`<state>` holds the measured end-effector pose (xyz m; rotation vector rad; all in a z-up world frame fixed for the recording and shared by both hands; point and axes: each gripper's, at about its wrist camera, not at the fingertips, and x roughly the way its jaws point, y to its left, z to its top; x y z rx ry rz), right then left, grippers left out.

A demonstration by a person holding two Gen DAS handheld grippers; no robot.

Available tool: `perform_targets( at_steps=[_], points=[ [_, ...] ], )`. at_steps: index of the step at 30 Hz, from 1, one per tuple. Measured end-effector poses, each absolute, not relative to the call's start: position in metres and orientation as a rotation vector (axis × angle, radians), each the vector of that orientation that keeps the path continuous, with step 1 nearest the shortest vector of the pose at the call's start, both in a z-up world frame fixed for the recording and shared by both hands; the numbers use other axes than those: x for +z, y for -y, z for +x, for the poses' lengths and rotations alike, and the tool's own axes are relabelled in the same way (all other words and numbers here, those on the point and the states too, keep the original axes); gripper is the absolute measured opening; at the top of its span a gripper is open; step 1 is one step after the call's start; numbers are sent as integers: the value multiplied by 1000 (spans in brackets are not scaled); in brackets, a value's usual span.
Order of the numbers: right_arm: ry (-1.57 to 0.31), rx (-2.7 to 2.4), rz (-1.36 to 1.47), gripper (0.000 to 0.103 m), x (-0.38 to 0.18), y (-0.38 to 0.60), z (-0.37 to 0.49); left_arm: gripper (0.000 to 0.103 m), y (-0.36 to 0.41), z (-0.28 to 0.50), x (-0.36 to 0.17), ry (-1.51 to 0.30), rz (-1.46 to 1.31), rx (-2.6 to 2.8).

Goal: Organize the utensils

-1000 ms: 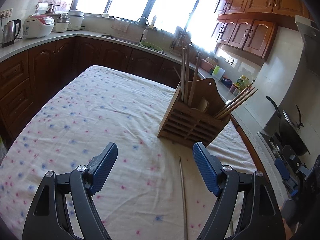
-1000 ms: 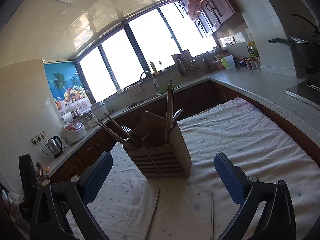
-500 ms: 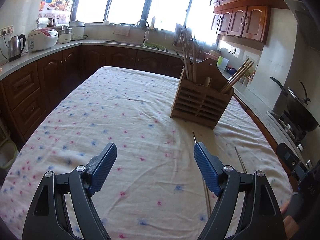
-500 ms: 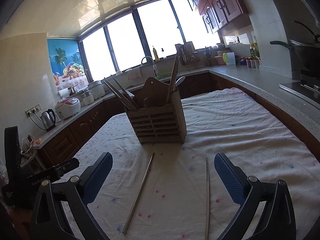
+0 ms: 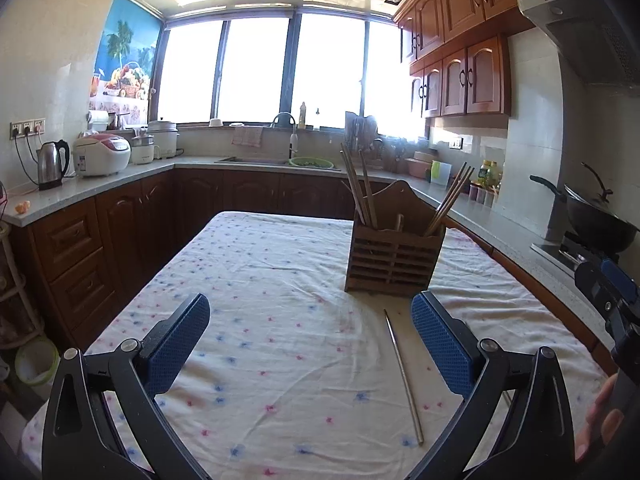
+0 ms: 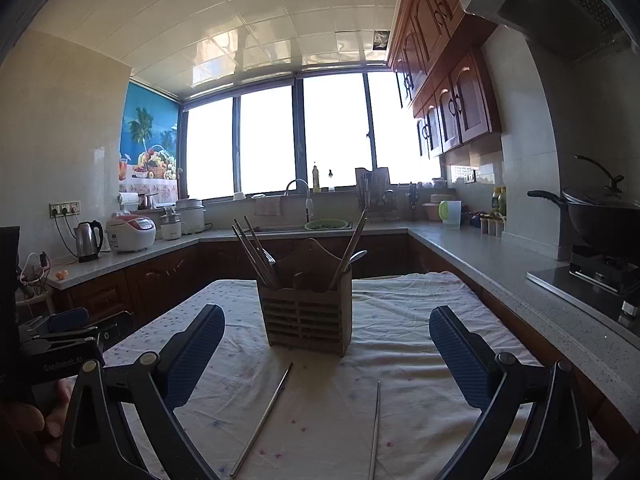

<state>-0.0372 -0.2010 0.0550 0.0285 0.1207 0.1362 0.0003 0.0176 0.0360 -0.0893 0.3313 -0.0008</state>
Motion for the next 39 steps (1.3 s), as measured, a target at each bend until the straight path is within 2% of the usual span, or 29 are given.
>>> perform_targets(
  at_steps=[13,39],
  points=[
    [-248,140,20,103,7,202,-42,103,-1,-9,-7,-399,-49,16],
    [-288,117,101,103,-9,220,-45,103,9,-8,-24,-438,-11,6]
  ],
)
